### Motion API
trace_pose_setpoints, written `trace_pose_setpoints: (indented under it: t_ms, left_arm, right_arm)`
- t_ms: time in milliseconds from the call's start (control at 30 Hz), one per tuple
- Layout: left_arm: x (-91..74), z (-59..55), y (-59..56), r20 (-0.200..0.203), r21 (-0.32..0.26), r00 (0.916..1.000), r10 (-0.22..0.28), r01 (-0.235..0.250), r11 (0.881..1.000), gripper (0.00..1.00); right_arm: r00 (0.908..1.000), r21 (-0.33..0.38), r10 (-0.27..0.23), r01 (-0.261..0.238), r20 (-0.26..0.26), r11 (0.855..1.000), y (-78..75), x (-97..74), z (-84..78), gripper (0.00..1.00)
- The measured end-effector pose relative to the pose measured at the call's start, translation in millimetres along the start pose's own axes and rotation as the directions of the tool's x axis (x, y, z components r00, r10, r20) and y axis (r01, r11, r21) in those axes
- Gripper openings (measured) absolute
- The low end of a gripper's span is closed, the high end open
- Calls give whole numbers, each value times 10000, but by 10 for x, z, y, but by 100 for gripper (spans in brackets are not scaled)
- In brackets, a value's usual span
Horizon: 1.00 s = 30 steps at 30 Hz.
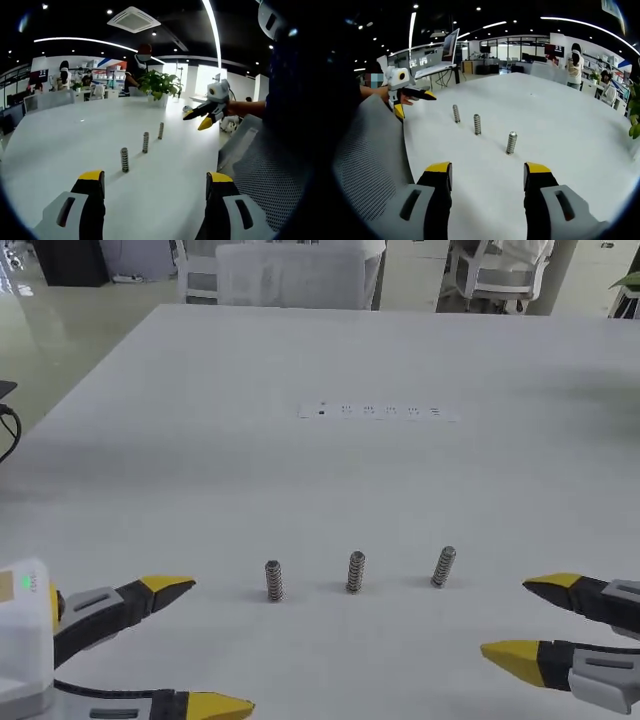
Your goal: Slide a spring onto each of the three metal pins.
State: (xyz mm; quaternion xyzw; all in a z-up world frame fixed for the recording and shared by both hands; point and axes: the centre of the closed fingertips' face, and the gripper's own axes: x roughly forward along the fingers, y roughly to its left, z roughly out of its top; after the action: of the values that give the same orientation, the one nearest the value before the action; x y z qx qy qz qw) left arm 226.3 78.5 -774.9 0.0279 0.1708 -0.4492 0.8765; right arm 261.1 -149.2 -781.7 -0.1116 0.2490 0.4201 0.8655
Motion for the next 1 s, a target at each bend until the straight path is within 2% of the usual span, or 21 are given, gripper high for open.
trace_pose_setpoints:
  t_ms: [433,533,767,833,1000]
  left_arm:
    - [15,-5,2,-36,-59,10000,61,-61,10000,86]
    - [28,-9,-12,-68,-61,10000,34,-34,10000,87]
    - [30,-21,-7,-90,-227,9999,111,-113,9997,95]
    - [29,-44,5,-204,-372,9996,178,-186,9991,98]
    - [32,-99,15,-494,-538,9985,221,-247,9982,98]
  right_arm:
    - [9996,-79,-71,73,270,9999,-35,43,-31,87]
    - [9988,-96,-85,89,481,9999,-41,55,-8,98]
    - [9996,-185,-58,63,262,9998,-57,75,-87,99]
    - [9995,-123,-24,28,328,9999,-58,78,-73,99]
    - [9994,-79,-60,63,337,9999,-83,96,-70,99]
